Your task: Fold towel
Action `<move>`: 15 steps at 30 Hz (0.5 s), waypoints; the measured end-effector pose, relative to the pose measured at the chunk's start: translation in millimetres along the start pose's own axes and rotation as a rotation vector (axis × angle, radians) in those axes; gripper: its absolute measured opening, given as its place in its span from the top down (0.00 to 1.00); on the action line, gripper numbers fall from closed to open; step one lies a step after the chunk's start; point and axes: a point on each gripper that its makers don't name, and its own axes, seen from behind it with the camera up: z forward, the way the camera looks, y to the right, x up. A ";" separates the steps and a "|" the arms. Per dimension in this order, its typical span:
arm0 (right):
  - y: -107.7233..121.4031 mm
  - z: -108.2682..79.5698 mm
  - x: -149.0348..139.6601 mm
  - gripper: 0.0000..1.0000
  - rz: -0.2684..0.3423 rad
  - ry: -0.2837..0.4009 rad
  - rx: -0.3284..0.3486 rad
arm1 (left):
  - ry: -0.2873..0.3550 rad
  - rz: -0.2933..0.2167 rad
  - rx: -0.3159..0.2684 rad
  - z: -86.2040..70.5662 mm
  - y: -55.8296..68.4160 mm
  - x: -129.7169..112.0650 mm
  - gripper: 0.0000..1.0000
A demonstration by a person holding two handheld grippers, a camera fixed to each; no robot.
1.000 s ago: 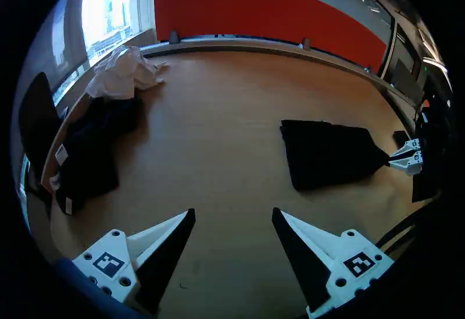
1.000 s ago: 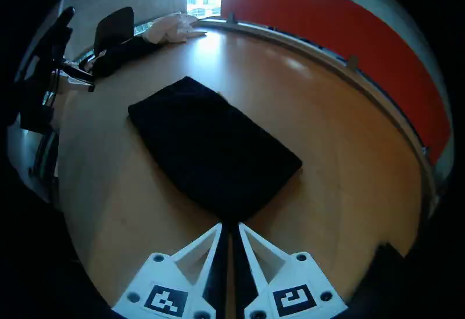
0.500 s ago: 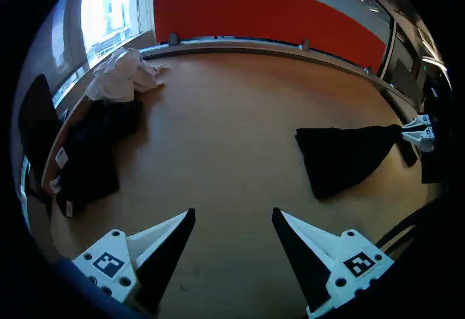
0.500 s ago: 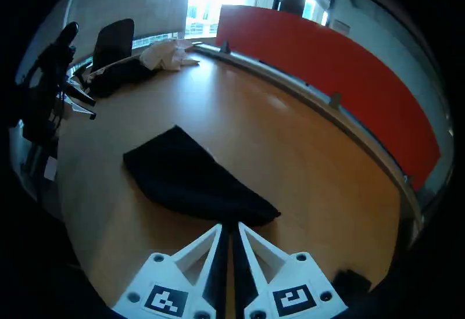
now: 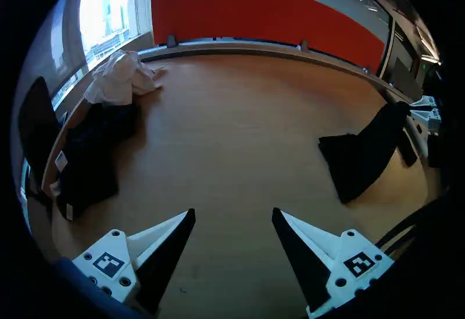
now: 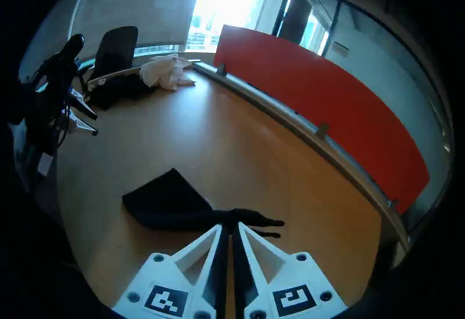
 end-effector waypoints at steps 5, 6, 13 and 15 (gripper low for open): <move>-1.5 1.1 2.0 0.96 -0.017 -0.001 0.006 | 0.001 0.001 -0.002 0.5 2.3 1.3 0.01; -2.3 1.7 2.6 0.96 -0.020 -0.001 0.008 | 0.002 0.000 -0.003 0.4 2.6 1.8 0.01; -16.5 9.4 11.2 0.96 -0.035 0.010 0.040 | 0.004 0.002 -0.002 0.4 2.3 3.6 0.01; -22.3 12.5 14.1 0.96 -0.039 0.013 0.053 | 0.004 0.003 -0.001 0.2 1.8 3.7 0.02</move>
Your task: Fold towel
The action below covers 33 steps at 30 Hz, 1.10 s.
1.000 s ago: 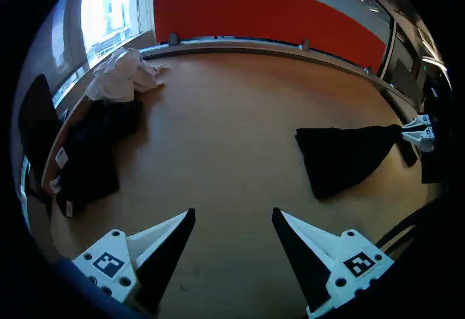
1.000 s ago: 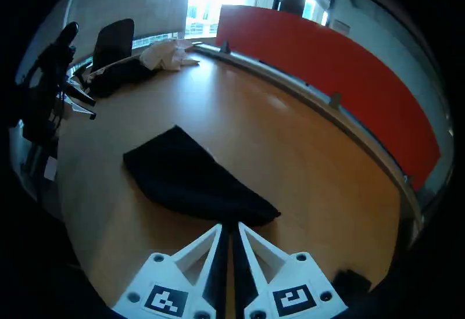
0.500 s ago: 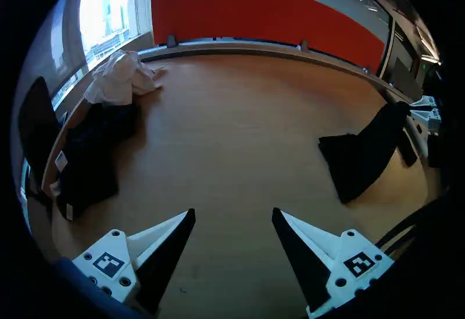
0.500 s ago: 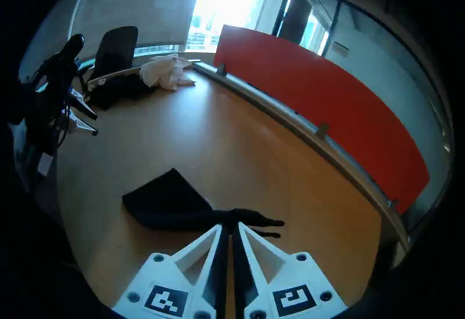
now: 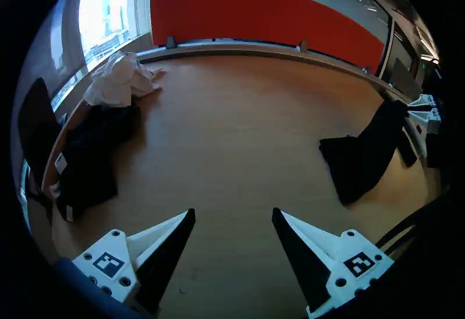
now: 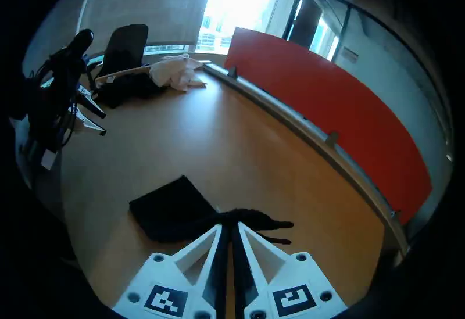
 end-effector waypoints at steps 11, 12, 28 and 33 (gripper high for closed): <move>-44.0 25.8 12.4 0.96 -0.021 0.007 0.093 | 0.006 -0.007 0.003 -1.4 -4.1 1.6 0.02; -48.5 28.3 12.6 0.96 -0.022 0.005 0.102 | 0.007 -0.008 0.003 -1.6 -4.5 1.9 0.02; -108.4 63.0 -3.3 0.96 0.004 -0.046 0.220 | 0.013 -0.013 0.008 -5.2 -12.1 0.8 0.02; -112.4 67.1 -1.6 0.96 0.021 -0.046 0.227 | 0.013 -0.018 0.010 -5.7 -14.6 -0.1 0.02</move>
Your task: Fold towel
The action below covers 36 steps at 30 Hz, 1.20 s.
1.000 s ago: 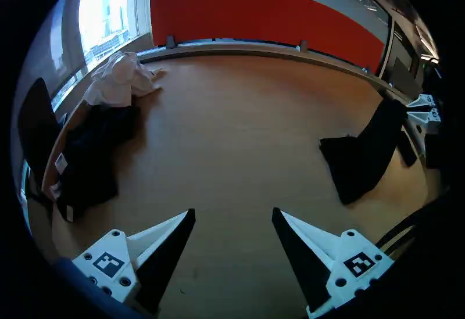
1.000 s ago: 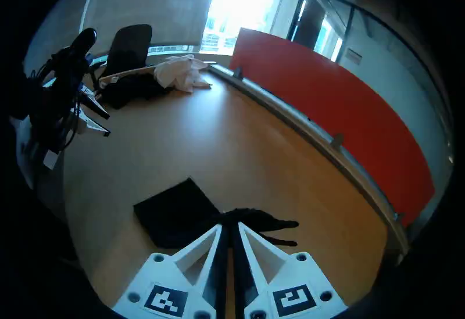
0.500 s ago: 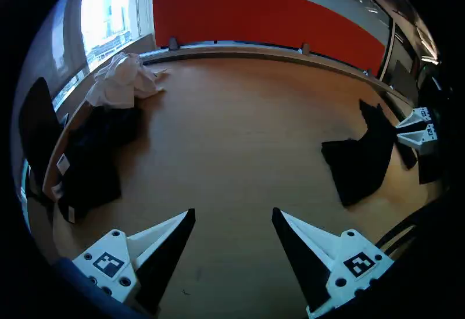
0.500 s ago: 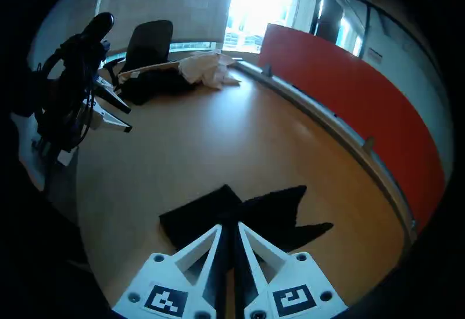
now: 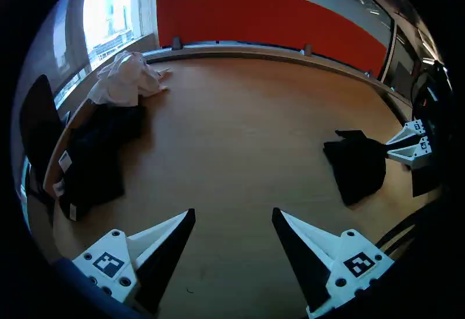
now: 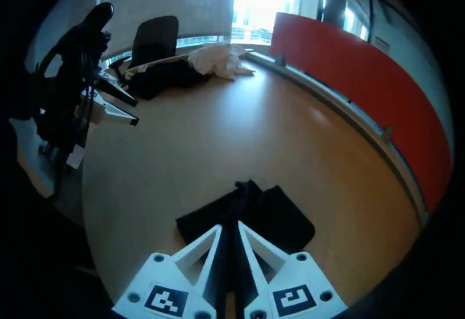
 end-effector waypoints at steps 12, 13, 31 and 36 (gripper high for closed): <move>-10.7 10.6 2.1 0.95 0.020 -0.001 0.030 | -0.006 -0.001 0.009 -0.7 -6.9 -2.6 0.02; -12.5 12.0 1.0 0.93 0.021 -0.006 0.034 | -0.007 0.000 0.010 -0.7 -7.4 -2.9 0.02; -17.2 10.2 -6.4 0.26 0.067 -0.014 0.062 | -0.013 0.002 0.019 -0.5 -10.2 -5.0 0.02; -15.4 7.3 -13.0 0.26 0.075 -0.023 0.058 | -0.011 0.002 0.019 -1.4 -9.4 -4.4 0.02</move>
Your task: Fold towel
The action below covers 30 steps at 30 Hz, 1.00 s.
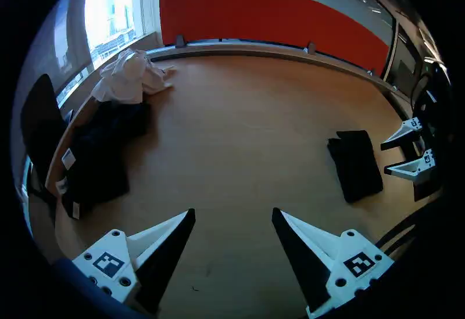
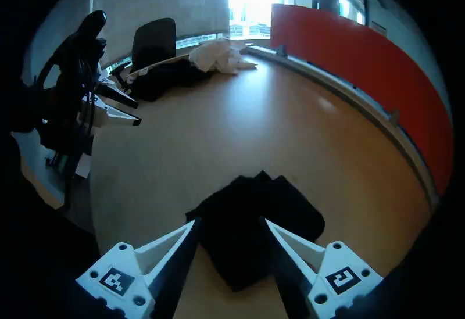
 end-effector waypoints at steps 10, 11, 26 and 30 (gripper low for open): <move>3.7 -4.2 -28.6 0.26 0.019 -0.040 -0.020 | 0.000 0.005 -0.001 -0.1 2.5 -0.3 0.02; 4.2 -4.5 -32.2 0.26 0.021 -0.045 -0.024 | 0.000 0.006 -0.001 -0.1 2.6 -0.1 0.02; 8.5 -7.3 -91.5 0.26 0.066 -0.138 -0.055 | 0.001 0.013 -0.002 -0.9 3.2 1.6 0.02; 9.3 -6.8 -99.4 0.26 0.074 -0.151 -0.059 | 0.002 0.013 -0.004 -1.0 3.9 1.7 0.02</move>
